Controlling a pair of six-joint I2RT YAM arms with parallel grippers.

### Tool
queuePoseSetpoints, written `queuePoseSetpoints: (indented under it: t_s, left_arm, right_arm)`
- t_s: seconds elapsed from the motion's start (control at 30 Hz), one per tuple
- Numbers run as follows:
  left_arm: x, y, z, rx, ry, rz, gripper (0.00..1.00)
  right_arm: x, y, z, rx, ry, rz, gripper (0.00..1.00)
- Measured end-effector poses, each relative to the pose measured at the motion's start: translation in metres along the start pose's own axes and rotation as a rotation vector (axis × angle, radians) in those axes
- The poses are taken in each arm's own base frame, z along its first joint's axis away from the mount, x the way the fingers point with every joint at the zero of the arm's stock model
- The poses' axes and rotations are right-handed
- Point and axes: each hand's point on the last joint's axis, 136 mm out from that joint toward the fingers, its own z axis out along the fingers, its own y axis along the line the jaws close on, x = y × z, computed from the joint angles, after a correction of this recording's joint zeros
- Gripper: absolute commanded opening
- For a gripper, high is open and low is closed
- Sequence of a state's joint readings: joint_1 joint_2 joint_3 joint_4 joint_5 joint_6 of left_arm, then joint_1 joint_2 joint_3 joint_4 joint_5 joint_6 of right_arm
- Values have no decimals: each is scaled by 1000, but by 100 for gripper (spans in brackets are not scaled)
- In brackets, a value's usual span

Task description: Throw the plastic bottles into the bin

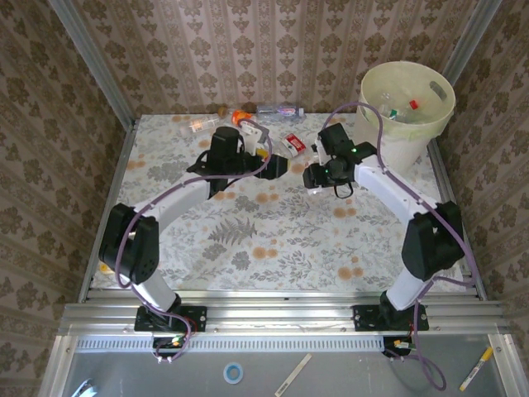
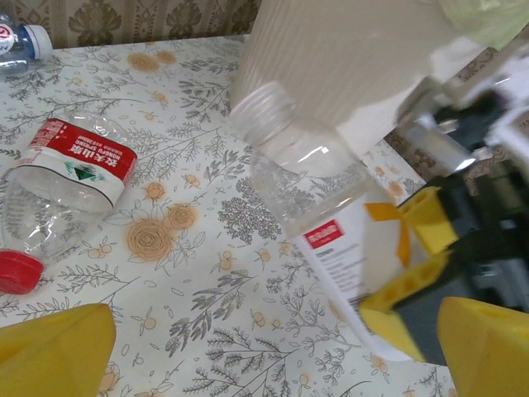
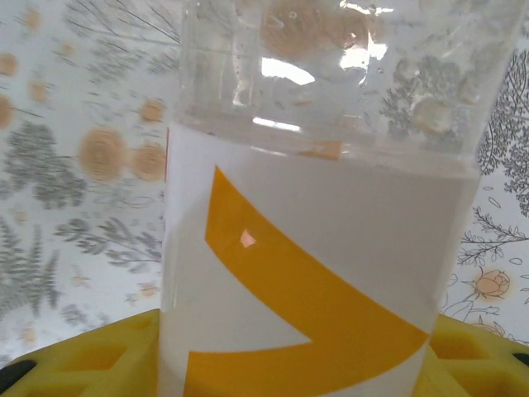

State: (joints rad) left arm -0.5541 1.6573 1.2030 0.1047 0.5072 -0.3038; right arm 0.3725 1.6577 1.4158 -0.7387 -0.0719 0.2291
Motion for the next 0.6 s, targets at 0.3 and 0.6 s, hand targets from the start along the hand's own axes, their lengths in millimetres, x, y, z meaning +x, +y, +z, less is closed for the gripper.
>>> queuePoseSetpoints:
  t_s: [0.3,0.6]
  left_arm:
    - [-6,-1,-8,-3,-43,-12,100]
    - [-7,2,-8,-9,-56,-18,100]
  right_arm:
    - [-39,20,-74,-72,-212,5,28]
    - [-105,41,-255,-124,-760,-82,27]
